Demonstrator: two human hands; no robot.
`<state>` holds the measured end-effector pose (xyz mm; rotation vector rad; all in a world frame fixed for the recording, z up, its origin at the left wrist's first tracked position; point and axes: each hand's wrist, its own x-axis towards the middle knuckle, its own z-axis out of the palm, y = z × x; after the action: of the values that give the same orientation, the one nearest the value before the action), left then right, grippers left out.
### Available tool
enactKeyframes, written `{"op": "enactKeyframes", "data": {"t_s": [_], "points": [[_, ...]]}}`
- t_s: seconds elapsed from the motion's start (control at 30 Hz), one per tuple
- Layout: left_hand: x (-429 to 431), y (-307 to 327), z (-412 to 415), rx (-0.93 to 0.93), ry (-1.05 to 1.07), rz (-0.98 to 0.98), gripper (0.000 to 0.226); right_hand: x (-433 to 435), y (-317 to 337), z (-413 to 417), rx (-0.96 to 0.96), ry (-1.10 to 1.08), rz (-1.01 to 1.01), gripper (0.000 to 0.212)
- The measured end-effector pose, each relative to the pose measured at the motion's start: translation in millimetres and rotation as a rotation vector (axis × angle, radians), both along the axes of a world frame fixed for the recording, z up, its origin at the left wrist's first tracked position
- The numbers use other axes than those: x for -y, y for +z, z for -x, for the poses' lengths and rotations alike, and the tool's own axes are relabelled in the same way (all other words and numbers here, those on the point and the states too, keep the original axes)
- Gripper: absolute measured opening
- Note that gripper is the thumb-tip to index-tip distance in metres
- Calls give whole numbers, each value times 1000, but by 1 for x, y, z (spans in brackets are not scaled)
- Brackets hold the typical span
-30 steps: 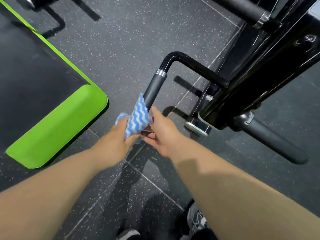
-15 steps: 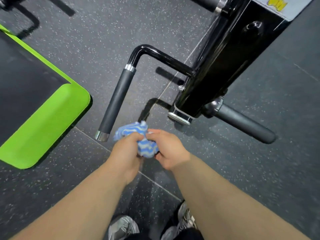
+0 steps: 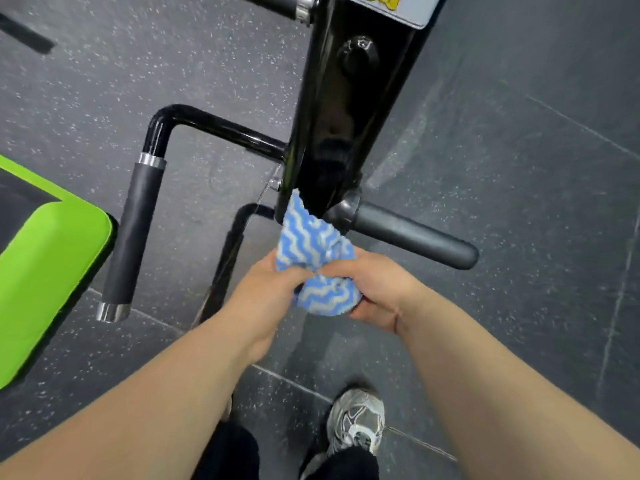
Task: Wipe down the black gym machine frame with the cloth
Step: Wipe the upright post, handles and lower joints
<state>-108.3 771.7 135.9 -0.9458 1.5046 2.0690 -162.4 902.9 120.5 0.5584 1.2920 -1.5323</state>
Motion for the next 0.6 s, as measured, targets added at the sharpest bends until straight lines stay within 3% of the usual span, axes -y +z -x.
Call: {"op": "enactKeyframes", "data": {"t_s": [0.13,0.2,0.27,0.3,0.4,0.47,0.6], "points": [[-15,-3,3,-6,-8,-27,27,2,7,-13,-570,23,-581,25],[-20,-9,21,37,119,26,19,-5,7,0,-801,-107,-804,25],[-19,-22,36,97,277,120,17,-13,-3,19,-905,-233,-871,26],[-17,-31,42,112,301,184,19,-12,-13,27,-960,-190,-878,29],[-16,-49,47,116,231,310,28,4,-45,25,-1187,211,-978,36],[-16,-56,44,87,161,341,30,5,-63,18,-1268,301,-1094,36],[-16,-67,42,1,90,439,25,-33,-71,18,-1384,397,-1083,36]]}}
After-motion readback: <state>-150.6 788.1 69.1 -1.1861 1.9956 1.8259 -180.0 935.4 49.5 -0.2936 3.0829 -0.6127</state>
